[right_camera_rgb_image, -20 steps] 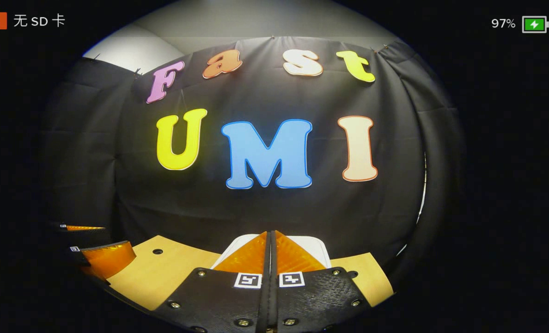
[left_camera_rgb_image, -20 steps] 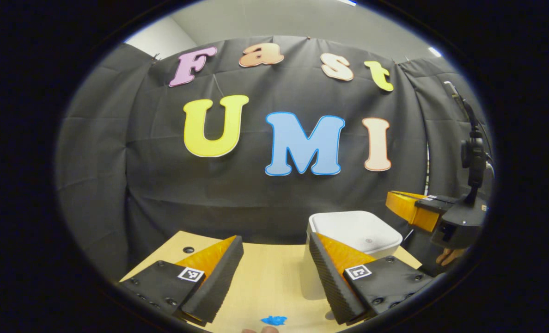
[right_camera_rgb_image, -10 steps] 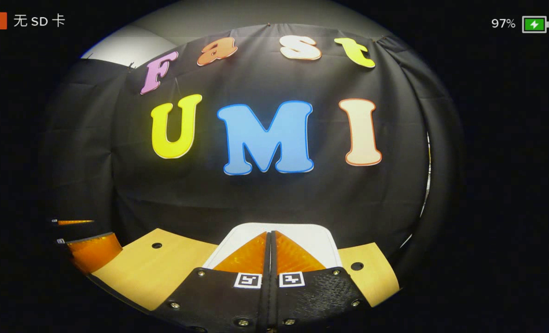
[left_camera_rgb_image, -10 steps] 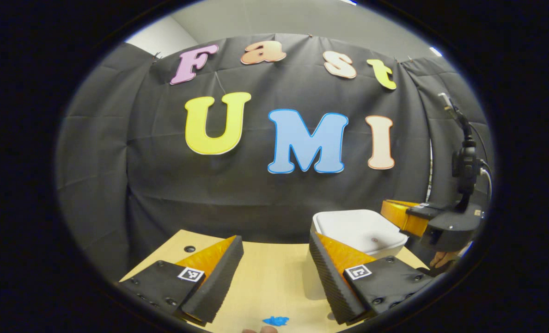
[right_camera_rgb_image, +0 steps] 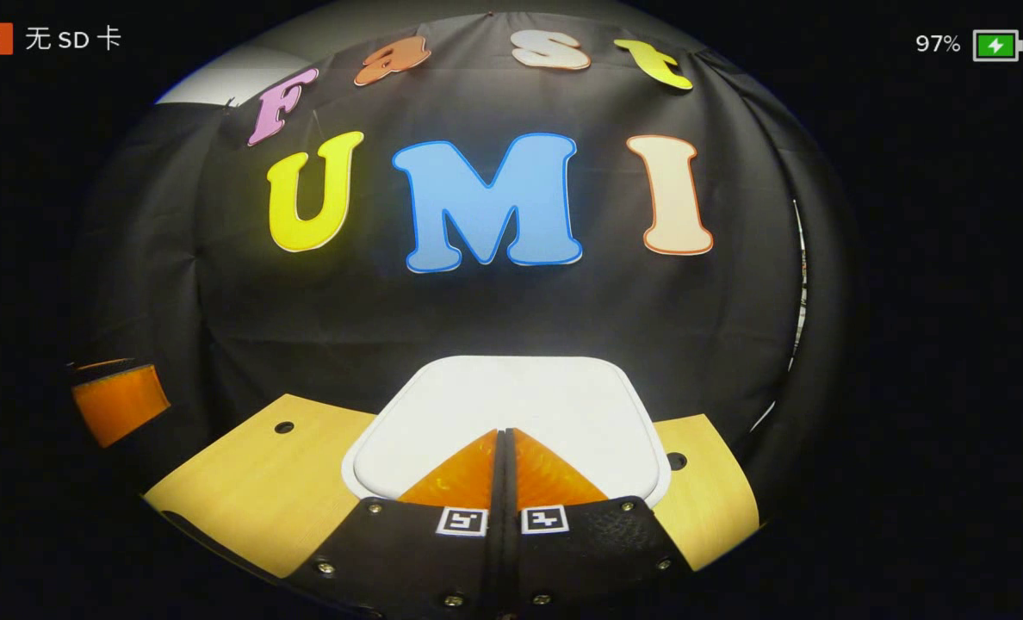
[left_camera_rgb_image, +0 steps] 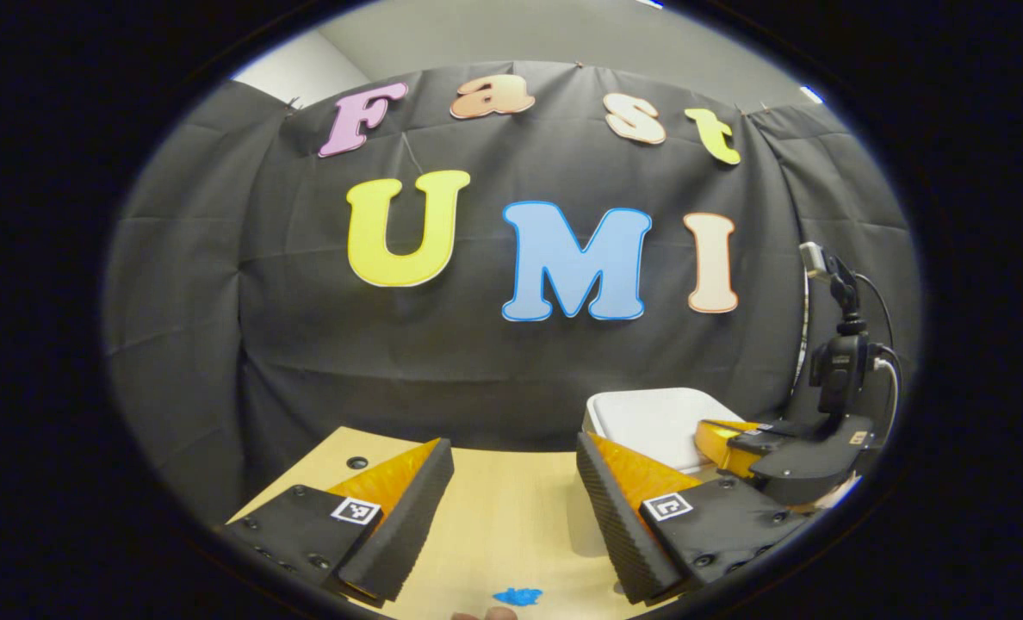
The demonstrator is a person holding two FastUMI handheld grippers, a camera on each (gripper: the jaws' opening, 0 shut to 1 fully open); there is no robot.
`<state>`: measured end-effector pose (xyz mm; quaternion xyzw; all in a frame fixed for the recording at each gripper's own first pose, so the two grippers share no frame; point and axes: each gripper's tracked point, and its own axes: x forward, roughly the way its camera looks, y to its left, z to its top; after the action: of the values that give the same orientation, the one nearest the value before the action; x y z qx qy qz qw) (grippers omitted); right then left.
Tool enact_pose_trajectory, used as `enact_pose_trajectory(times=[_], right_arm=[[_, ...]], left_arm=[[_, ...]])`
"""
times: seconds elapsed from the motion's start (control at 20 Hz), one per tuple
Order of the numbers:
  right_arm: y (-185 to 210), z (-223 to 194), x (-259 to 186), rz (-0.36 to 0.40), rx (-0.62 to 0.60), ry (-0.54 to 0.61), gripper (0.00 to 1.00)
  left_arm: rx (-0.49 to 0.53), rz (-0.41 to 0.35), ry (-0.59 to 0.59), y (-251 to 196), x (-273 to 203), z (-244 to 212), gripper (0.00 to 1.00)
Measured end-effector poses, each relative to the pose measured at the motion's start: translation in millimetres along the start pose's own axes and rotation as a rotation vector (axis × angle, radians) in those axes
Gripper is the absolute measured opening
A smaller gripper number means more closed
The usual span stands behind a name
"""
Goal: Press the lid of the desktop garbage bin to open it, pick up the crumpled paper on the desktop and throw it into the bin, then pick up the pop can on the desktop and drop it into the bin, and finally close the garbage bin lid.
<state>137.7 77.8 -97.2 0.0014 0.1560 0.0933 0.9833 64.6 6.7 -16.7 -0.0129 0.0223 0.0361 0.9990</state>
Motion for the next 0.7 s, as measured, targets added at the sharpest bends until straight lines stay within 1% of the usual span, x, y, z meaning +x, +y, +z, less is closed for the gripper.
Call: enact_pose_trajectory(times=[0.2,0.45,0.6,0.7], right_arm=[[1,-3,0,-0.013,0.069,-0.015,0.01],[0,-5,-2,-0.057,0.024,-0.096,0.01],[2,-10,-3,-0.041,0.044,-0.135,0.01],[3,-12,-1,-0.026,0.041,-0.136,0.01]], left_arm=[[-0.006,-0.005,0.0,-4,-3,0,0.95],[-0.008,-0.001,0.002,-3,-6,0,0.95],[0.002,-0.002,-0.008,-3,-10,2,0.95],[0.011,-0.005,-0.013,-4,-12,3,0.95]])
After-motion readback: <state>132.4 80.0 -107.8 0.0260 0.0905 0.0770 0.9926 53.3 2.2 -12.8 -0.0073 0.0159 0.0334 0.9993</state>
